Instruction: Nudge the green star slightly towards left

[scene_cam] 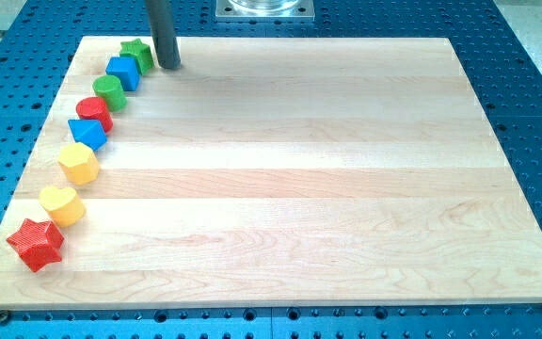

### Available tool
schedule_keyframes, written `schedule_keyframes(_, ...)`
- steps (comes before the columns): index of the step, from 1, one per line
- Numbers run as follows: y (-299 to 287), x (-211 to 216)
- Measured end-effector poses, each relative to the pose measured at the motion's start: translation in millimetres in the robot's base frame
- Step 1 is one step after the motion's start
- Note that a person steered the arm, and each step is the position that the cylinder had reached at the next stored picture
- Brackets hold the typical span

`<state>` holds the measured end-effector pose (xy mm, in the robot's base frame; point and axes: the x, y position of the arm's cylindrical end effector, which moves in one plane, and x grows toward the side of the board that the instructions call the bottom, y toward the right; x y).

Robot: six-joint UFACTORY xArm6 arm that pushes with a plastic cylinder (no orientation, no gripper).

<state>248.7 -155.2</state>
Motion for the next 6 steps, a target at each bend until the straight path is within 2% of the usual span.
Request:
schedule_keyframes(3,-25,1)
schedule_keyframes(4,-16,14)
schedule_keyframes(6,-41,29)
